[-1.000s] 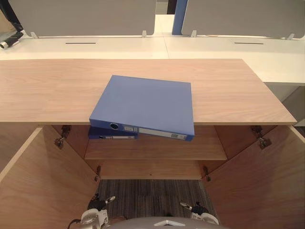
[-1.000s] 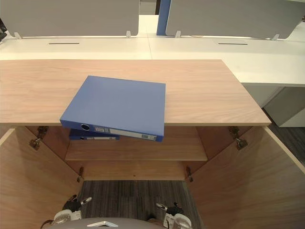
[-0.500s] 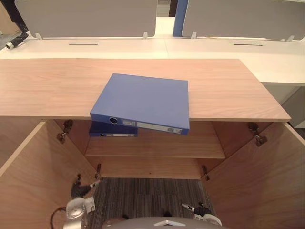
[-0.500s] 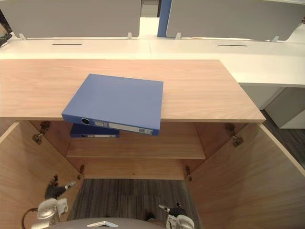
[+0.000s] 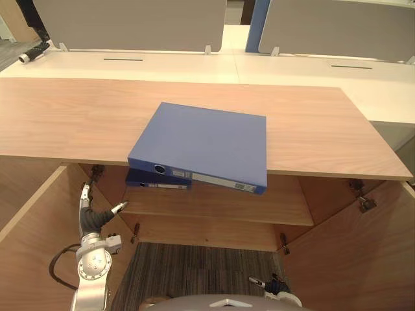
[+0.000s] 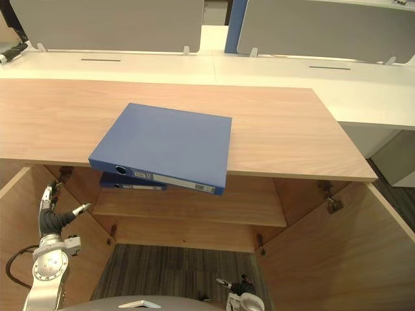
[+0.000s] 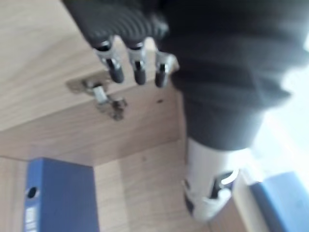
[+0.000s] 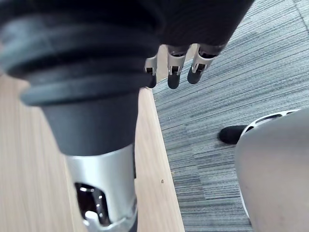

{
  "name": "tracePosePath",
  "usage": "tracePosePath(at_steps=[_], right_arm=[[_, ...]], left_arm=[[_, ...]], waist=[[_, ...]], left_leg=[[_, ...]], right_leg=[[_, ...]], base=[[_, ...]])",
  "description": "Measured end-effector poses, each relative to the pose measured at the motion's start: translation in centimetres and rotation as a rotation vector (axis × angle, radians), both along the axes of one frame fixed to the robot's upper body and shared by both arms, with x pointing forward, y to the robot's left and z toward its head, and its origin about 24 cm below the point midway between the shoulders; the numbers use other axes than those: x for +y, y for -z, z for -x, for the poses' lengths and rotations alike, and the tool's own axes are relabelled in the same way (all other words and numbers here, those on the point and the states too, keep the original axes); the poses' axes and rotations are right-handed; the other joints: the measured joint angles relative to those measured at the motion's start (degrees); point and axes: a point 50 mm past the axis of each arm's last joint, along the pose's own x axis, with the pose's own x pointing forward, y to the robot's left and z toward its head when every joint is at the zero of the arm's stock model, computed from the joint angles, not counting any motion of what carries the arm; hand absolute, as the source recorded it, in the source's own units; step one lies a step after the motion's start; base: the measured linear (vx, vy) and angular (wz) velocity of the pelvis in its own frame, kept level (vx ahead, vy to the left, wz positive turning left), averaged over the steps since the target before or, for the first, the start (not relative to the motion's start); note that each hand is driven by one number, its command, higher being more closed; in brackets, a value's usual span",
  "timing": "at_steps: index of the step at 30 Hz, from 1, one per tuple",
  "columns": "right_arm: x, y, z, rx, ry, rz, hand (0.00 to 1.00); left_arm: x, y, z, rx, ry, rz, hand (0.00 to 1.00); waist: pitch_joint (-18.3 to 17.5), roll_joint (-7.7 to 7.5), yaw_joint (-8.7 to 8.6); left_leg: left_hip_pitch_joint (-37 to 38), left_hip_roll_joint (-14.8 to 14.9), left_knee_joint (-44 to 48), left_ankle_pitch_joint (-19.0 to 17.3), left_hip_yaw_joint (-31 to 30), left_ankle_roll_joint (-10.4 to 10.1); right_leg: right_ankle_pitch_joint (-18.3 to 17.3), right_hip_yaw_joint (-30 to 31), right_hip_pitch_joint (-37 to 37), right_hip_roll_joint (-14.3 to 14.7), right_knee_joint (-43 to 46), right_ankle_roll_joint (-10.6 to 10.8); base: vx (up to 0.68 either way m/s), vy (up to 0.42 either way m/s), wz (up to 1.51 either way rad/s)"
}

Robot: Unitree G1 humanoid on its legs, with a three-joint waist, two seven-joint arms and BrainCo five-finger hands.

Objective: Walk over to the cabinet, pick up the folder, carry it to the office cabinet, place the folder inside the office cabinet, then close the office cabinet door

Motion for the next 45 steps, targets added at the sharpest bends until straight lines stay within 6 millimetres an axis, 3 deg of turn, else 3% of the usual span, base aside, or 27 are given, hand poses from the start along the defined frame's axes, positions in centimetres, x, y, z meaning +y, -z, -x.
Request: tracePosePath(at_steps=[13,18,23,27,36,45], right_arm=[[-0.1,0.0,0.2,0.007,-0.01,0.004,0.0],[-0.2,0.1,0.1,0.013,-0.024,0.012,0.0],[-0.5,0.1,0.0,0.012,-0.049,0.025,0.0],[-0.9,0.1,0.1,0.022,-0.057,0.035,0.0],[-1.8,0.4,1.6,0.096,-0.115,0.076,0.0],[-2.1,0.3,1.5,0.1,-0.12,0.085,0.0]], left_arm=[[-1.6,-4.9,0.6,-0.217,0.047,-0.095,0.0],[-2.5,-6.8,0.5,-0.277,0.102,-0.232,0.0],[-3.1,-7.3,0.1,-0.278,0.187,-0.381,0.0],[-4.6,-8.3,-0.2,-0.329,0.276,-0.473,0.0],[-7.0,-9.1,-1.7,-0.392,0.44,-0.668,0.0],[-8.7,-7.6,-2.8,-0.36,0.569,-0.817,0.0]], waist=[[-0.73,0.25,-0.01],[-0.97,0.52,-0.24],[-0.97,0.65,-0.93],[-1.39,0.87,-1.29],[-1.94,2.06,-3.64],[-2.1,2.85,-5.0]], left_leg=[[-0.38,0.85,0.95,0.06,-0.46,-0.32],[-0.51,0.82,1.0,0.06,-0.23,-0.32],[-0.28,0.8,1.3,-0.03,-0.09,-0.41],[-0.61,0.96,1.89,-0.34,0.85,-0.69],[0.02,1.68,1.03,-0.33,1.11,-0.76],[0.87,1.77,0.4,-0.41,1.31,-0.84]], right_leg=[[-1.61,0.33,-1.28,0.48,3.21,-0.33],[-1.93,0.8,-2.11,0.57,4.24,-0.39],[-2.46,1.17,-2.31,0.51,5.26,-0.48],[-2.75,2.36,-3.13,0.65,6.04,-0.71],[-0.82,2.56,-1.97,1.56,2.04,-1.18],[1.41,2.64,0.2,2.39,-2.17,-1.32]], base=[[-0.04,-0.009,0.01],[-0.01,-0.003,-0.03],[-0.01,0.001,-0.01],[-0.03,0.001,-0.11],[-0.01,-0.005,-0.04],[0.02,-0.001,-0.01]])
